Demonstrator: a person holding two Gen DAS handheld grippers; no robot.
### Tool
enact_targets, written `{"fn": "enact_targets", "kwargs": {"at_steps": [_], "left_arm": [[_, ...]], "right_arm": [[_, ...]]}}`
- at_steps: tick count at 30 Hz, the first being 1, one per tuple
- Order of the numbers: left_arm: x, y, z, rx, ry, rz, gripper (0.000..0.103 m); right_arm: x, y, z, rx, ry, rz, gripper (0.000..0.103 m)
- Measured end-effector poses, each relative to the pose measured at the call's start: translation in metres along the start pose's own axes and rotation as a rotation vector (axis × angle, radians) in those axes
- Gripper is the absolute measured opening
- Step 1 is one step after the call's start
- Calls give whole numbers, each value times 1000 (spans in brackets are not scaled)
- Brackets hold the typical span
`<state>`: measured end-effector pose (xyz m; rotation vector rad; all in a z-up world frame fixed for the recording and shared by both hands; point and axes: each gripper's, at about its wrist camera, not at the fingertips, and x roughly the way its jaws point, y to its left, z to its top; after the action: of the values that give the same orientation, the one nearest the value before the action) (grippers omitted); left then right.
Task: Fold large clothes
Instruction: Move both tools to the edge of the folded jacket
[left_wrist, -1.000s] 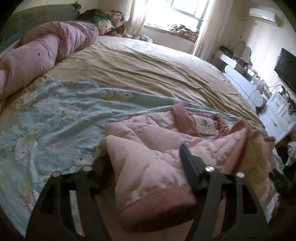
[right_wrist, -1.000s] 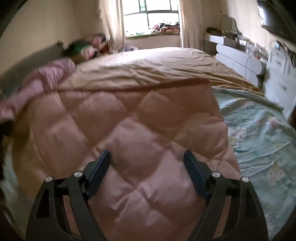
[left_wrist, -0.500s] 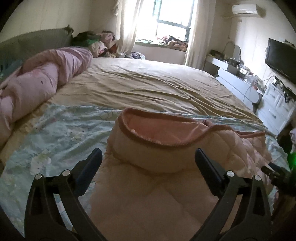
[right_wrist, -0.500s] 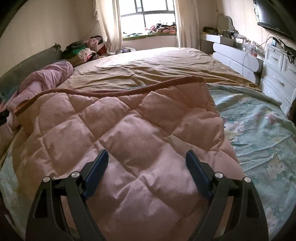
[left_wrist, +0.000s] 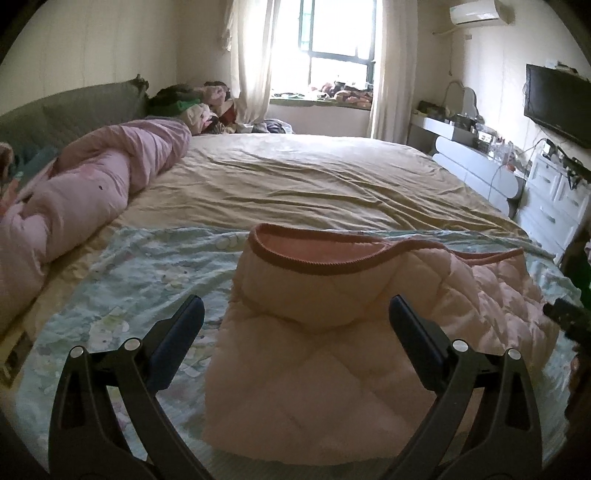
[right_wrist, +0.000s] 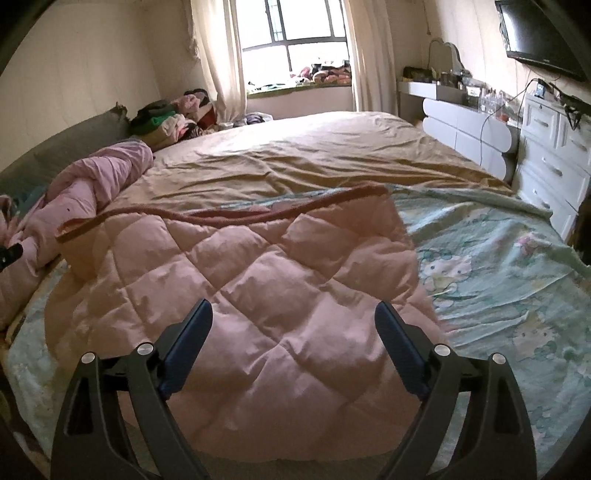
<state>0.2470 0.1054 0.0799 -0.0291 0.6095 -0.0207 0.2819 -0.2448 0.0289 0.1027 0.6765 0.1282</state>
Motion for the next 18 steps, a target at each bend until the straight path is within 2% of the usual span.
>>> {"fn": "enact_targets", "kwargs": {"at_steps": [6, 14, 18], "left_arm": [[-7, 7, -14, 1, 7, 35, 94], [16, 39, -55, -41, 108, 87, 94], [31, 55, -70, -79, 154, 85, 94]], "right_arm": [[-20, -5, 0, -22, -33, -14, 95], [-21, -29, -5, -13, -25, -76, 96], [-13, -45, -7, 19, -8, -104, 96]]}}
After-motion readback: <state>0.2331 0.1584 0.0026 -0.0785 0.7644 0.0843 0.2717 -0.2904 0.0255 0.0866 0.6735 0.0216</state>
